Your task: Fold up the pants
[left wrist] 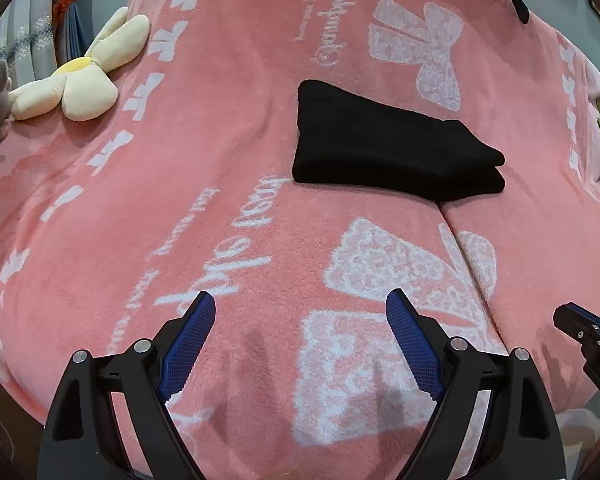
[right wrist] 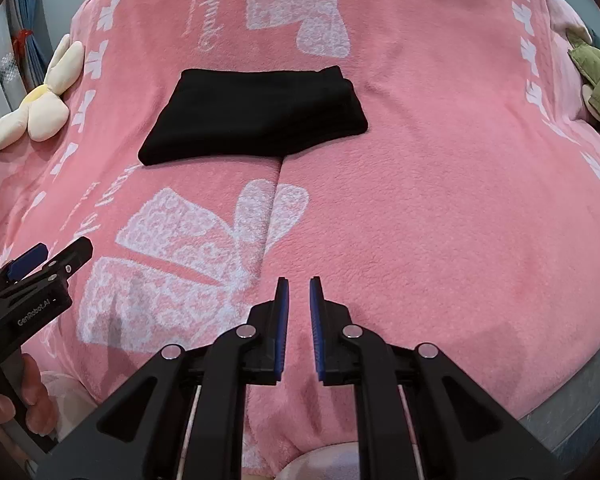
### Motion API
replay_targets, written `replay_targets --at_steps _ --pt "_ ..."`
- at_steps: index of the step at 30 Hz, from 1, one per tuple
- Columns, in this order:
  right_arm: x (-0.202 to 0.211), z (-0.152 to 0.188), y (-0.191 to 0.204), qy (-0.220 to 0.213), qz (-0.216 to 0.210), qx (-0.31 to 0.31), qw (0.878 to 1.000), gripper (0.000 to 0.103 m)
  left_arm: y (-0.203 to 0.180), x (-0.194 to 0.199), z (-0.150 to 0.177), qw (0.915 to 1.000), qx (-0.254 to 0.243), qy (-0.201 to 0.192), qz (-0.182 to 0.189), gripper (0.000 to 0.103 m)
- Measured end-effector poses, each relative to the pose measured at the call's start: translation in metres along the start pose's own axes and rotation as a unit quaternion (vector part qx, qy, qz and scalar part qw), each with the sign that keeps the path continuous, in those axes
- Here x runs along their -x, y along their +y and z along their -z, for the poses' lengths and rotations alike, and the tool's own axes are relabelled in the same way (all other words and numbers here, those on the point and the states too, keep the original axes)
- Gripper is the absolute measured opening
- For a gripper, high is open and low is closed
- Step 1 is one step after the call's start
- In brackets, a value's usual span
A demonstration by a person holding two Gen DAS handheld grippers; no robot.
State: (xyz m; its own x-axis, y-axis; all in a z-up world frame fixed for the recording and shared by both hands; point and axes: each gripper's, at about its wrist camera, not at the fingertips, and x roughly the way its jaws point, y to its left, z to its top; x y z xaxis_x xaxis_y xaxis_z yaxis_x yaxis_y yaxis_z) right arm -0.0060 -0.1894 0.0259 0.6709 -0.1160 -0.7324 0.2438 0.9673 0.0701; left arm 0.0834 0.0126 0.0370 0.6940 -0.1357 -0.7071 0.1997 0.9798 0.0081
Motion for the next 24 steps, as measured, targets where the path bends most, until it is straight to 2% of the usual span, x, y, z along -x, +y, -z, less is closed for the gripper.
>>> replay_targets --at_steps 24 --pt "-0.0009 0.0002 0.0031 0.0 -0.001 0.006 1.0 0.011 -0.0064 -0.0004 0.0011 0.9999 -0.015 0.004 0.001 0.085"
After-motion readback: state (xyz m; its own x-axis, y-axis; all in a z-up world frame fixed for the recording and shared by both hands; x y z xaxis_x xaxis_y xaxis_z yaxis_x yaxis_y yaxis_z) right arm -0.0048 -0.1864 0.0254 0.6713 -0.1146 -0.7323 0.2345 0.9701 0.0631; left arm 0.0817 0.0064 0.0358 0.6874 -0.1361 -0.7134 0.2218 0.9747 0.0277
